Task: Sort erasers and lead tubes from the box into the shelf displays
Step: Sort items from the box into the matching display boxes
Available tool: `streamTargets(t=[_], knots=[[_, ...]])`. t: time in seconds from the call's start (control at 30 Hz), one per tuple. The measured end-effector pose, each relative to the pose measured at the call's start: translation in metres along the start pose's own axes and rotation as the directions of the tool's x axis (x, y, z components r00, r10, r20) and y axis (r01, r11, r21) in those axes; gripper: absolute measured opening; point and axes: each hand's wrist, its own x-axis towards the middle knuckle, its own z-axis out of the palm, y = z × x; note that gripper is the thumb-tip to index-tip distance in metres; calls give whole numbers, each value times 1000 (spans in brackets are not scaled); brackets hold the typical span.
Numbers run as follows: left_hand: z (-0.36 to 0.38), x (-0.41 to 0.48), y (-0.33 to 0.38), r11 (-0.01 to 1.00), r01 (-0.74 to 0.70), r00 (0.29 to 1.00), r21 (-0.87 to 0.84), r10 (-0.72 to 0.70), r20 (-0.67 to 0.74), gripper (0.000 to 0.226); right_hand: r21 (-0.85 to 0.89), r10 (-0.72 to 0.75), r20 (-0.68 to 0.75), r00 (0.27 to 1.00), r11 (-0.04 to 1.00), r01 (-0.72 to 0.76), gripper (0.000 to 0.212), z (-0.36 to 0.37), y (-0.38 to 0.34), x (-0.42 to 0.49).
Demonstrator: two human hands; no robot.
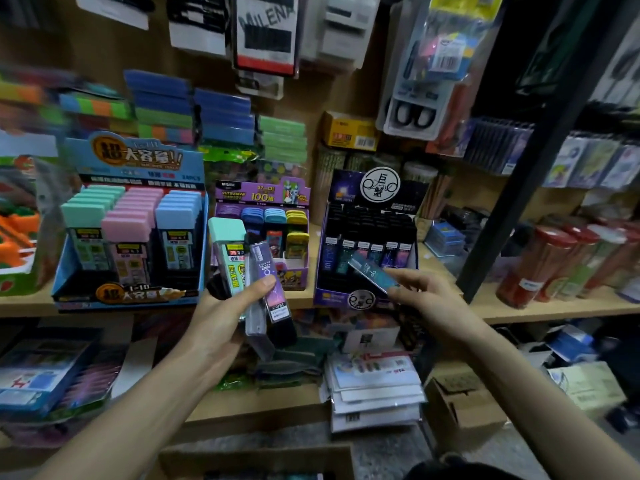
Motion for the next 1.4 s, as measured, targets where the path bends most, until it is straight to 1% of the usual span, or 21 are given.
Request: streamTargets(t=[0.1, 0.23, 0.3, 0.37, 0.43, 0.5, 0.6, 0.63, 0.73, 0.8, 0.83, 0.9, 0.93, 1.0, 1.1, 1.17, 1.23, 1.3, 1.33, 1.37, 1.4], knots=[[8, 1, -4, 999, -27, 999, 18, 26, 27, 48, -205, -117, -144, 983, 975, 86, 19, -28, -1, 0], [19, 1, -13, 999, -32, 999, 12, 32, 35, 32, -294, -217, -243, 945, 945, 141, 15, -60, 2, 10], [22, 0, -15, 999, -23, 998, 39, 20, 64, 35, -297, -247, -264, 932, 941, 165, 9, -70, 2, 20], [25, -1, -17, 997, -20, 995, 80, 13, 98, 45, -306, -269, -269, 925, 934, 182, 7, -73, 0, 32], [24, -1, -19, 995, -23, 995, 98, 13, 95, 46, -395, -298, -236, 925, 899, 189, 7, -71, -3, 47], [23, 0, -19, 994, -26, 996, 103, 16, 93, 42, -490, -323, -182, 929, 849, 199, 7, -65, -5, 61], [21, 1, -19, 994, -41, 995, 106, 31, 93, 28, -551, -332, -97, 938, 803, 227, 9, -57, -9, 75], [21, 1, -18, 993, -52, 995, 108, 42, 92, 24, -575, -326, -62, 943, 784, 233, 11, -55, -11, 78], [20, -1, -15, 991, -77, 993, 106, 67, 98, 30, -627, -269, 65, 961, 738, 249, 12, -55, -20, 84], [18, -1, -14, 991, -79, 992, 108, 68, 103, 28, -630, -230, 118, 966, 735, 252, 12, -55, -22, 88], [17, -1, -13, 991, -78, 992, 106, 67, 103, 28, -626, -216, 103, 971, 745, 232, 12, -55, -20, 90], [16, -1, -13, 991, -83, 992, 109, 71, 106, 29, -633, -213, 12, 977, 755, 172, 11, -50, -13, 93], [16, -2, -13, 990, -86, 991, 115, 73, 109, 30, -662, -232, -41, 972, 735, 147, 11, -47, -8, 93], [17, -3, -12, 989, -88, 991, 117, 75, 114, 31, -732, -288, -119, 950, 672, 112, 19, -40, 1, 94], [18, -5, -12, 989, -89, 991, 117, 76, 110, 32, -798, -360, -153, 920, 594, 100, 30, -33, 6, 91], [20, -6, -12, 989, -92, 990, 112, 79, 115, 33, -807, -340, -175, 924, 587, 63, 29, -31, 5, 88], [21, -8, -12, 990, -95, 990, 105, 83, 116, 36, -818, -317, -200, 927, 575, 21, 32, -28, 2, 82], [21, -9, -13, 991, -85, 991, 100, 73, 116, 33, -856, -398, -241, 885, 517, -1, 34, -22, -3, 70], [20, -9, -14, 993, -72, 992, 97, 61, 113, 29, -869, -465, -245, 851, 495, 21, 33, -16, -5, 61], [20, -8, -15, 994, -54, 993, 97, 44, 108, 25, -854, -505, -229, 832, 515, 77, 31, -8, -8, 51], [19, -8, -17, 994, -38, 994, 101, 28, 104, 27, -790, -494, -201, 846, 592, 158, 28, 1, -10, 39]])
